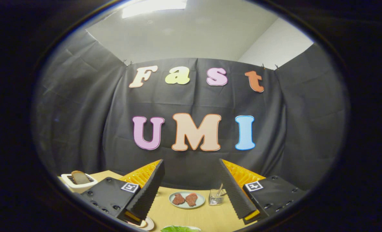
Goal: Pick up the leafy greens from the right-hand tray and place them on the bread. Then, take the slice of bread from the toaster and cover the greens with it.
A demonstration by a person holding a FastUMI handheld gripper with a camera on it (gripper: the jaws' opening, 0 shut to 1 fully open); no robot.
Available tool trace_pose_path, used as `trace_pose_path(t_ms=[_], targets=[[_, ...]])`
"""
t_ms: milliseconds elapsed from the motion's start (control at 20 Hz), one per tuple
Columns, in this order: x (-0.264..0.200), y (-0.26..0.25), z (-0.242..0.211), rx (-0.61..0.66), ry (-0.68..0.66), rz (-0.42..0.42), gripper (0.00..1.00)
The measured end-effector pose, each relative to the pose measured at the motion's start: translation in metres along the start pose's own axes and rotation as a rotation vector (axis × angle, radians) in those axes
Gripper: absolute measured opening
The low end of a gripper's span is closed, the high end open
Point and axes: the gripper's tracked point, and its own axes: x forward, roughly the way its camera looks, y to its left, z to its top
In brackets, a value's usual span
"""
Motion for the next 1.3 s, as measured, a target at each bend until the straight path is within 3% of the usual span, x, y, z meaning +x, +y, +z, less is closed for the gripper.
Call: trace_pose_path(t_ms=[400,850,1300], targets=[[0.003,0.0,-0.007,-0.015,0.009,0.018,1.0],[0.012,0.001,-0.038,-0.054,0.095,0.173,1.0],[0.004,-0.013,-0.094,-0.19,0.244,0.338,1.0]])
